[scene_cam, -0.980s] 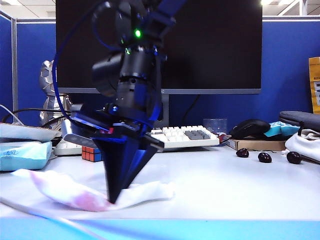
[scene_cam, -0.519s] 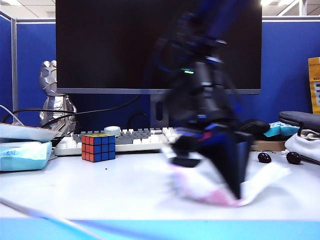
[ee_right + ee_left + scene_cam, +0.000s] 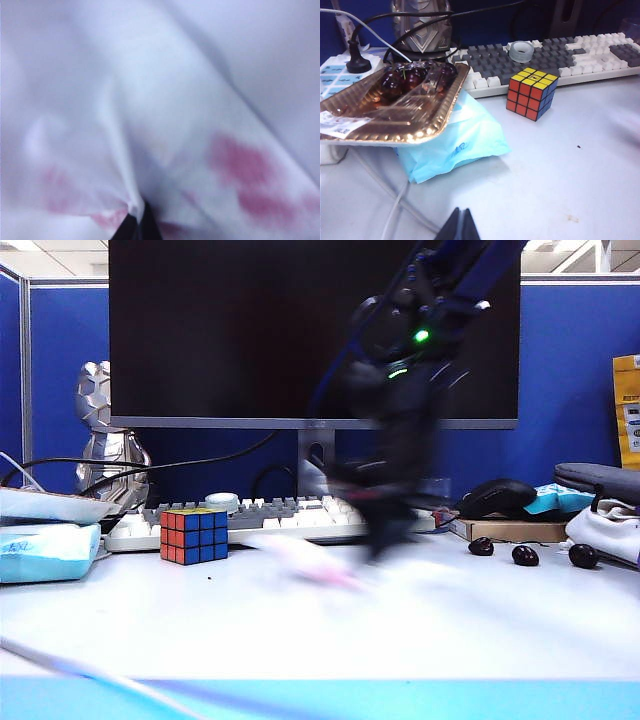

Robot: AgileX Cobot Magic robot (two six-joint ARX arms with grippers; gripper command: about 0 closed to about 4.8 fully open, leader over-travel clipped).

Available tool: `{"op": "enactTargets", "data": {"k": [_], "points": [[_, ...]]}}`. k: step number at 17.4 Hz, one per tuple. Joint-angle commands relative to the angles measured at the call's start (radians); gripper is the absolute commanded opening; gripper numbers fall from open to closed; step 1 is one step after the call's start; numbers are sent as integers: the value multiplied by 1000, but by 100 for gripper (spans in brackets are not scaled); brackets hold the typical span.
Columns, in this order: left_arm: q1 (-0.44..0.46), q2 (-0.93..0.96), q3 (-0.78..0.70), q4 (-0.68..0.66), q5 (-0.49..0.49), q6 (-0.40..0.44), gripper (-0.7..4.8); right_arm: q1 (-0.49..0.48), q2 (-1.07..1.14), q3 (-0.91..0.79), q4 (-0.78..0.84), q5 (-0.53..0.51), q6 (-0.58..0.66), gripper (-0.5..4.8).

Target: Use the wet wipes on the table to wipe the cherry juice off the table, then put the wipes back on the table.

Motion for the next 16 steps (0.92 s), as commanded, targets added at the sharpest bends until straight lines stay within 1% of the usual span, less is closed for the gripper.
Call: {"op": "enactTargets", "data": {"k": [1, 4, 5, 7, 8, 12, 13, 14, 15, 16], "points": [[2, -3, -1, -11, 4, -3, -2, 6, 64, 33, 101, 62, 72, -1], [2, -3, -1, -11, 4, -3, -2, 11, 65, 127, -15, 74, 88, -1], [2, -3, -1, -11, 4, -3, -2, 11, 64, 156, -71, 106, 88, -1], [2, -3, -1, -11, 4, -3, -2, 11, 63, 216, -237, 217, 78, -1], [2, -3, -1, -11, 4, -3, -2, 11, 61, 224, -299, 237, 56, -1], [2, -3, -1, -11, 4, -3, -2, 11, 63, 223, -483, 233, 31, -1], [2, -3, -1, -11, 4, -3, -2, 11, 63, 223, -474, 233, 25, -1], [2, -3, -1, -11, 4, -3, -2, 11, 63, 221, -432, 233, 14, -1], [2, -3, -1, -11, 4, -3, -2, 11, 63, 218, -380, 222, 0, -1], [2, -3, -1, -11, 4, -3, -2, 11, 69, 218, -299, 186, -3, -1]]}}
